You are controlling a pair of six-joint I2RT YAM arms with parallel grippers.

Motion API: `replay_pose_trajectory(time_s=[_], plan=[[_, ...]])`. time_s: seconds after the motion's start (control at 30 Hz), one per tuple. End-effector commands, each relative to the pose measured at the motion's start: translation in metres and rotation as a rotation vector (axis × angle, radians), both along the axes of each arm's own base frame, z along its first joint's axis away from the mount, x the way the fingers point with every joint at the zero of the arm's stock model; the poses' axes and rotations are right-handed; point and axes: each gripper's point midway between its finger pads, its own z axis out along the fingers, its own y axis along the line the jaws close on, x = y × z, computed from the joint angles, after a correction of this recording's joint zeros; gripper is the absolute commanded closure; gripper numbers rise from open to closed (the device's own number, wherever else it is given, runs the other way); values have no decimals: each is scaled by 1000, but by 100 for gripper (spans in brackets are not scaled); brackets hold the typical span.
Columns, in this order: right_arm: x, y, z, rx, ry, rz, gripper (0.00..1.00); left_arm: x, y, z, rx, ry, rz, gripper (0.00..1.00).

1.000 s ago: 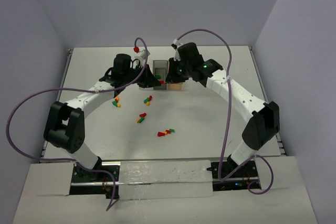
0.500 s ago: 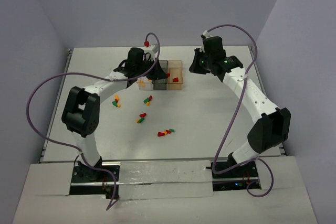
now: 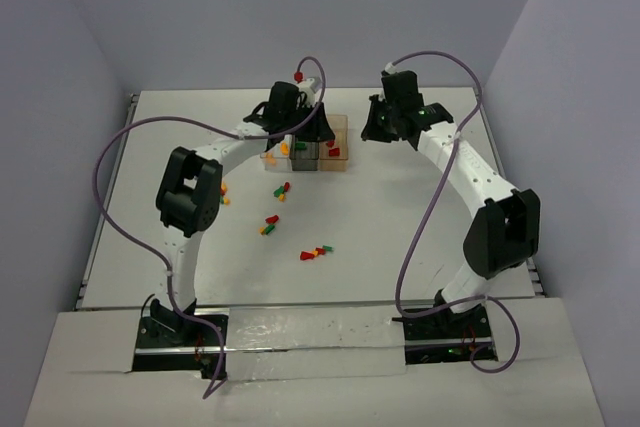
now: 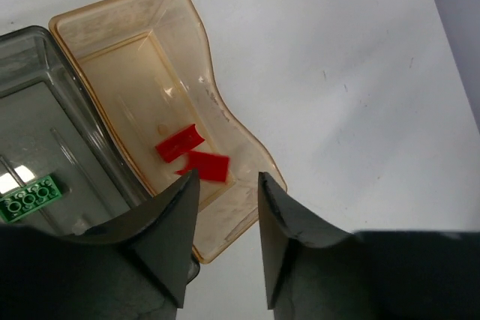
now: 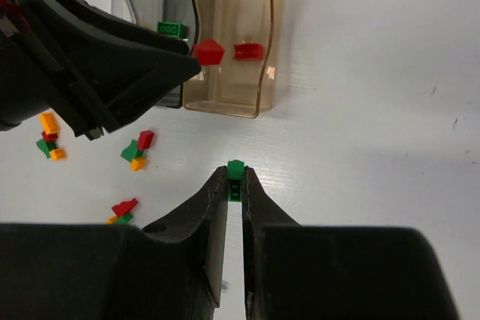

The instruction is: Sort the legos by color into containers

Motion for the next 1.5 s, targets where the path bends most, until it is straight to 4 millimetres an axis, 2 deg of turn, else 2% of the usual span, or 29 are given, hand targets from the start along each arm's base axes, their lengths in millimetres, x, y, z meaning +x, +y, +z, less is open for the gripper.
replay_pose_trajectory(time_s=[0.0, 0.13, 0.23, 0.3, 0.4, 0.47, 0.5, 0.57, 0.6, 0.77, 0.83, 0.87, 1.0, 1.07, 1.17, 1.2, 1.27, 1.33, 1.4, 1.47], plan=[[21, 3, 17, 25, -58, -34, 100, 13, -4, 33, -16, -58, 7, 50], [32, 6, 24, 31, -70, -38, 100, 20, 7, 52, -53, -60, 23, 38], [42, 15, 34, 58, -106, -21, 100, 22, 23, 84, -97, -85, 30, 39], [49, 25, 39, 77, -124, 0, 100, 26, 44, 106, -146, -97, 50, 40], [59, 41, 37, 71, -136, 26, 100, 14, 83, 142, -191, -134, 93, 40], [65, 60, 39, 69, -157, 63, 100, 7, 124, 161, -164, -202, 146, 38], [67, 72, 33, 62, -159, 80, 100, -3, 136, 168, -144, -230, 159, 36], [71, 80, 33, 55, -175, 92, 100, -7, 154, 169, -97, -267, 185, 31], [77, 96, 24, 39, -182, 111, 100, -22, 171, 170, -42, -295, 200, 26], [90, 131, -9, 2, -147, 159, 100, -52, 204, 153, 32, -260, 241, 24], [94, 137, -13, -21, -157, 158, 100, -57, 215, 144, 43, -228, 263, 24], [97, 141, -28, -37, -138, 163, 100, -57, 225, 140, 45, -212, 288, 24], [102, 146, -51, -76, -104, 162, 94, -67, 247, 116, 53, -140, 331, 26], [104, 147, -62, -96, -95, 159, 86, -72, 261, 103, 84, -120, 359, 27], [104, 147, -75, -120, -75, 162, 80, -80, 278, 80, 126, -61, 399, 29], [104, 147, -75, -123, -76, 164, 80, -81, 278, 79, 127, -58, 400, 30], [103, 147, -81, -131, -65, 167, 67, -87, 292, 56, 166, 15, 440, 31], [103, 146, -82, -132, -61, 173, 65, -91, 297, 42, 193, 56, 455, 33], [101, 147, -81, -131, -62, 180, 50, -95, 302, 24, 225, 104, 470, 36], [100, 149, -81, -127, -61, 186, 48, -96, 305, 12, 244, 136, 481, 38]])
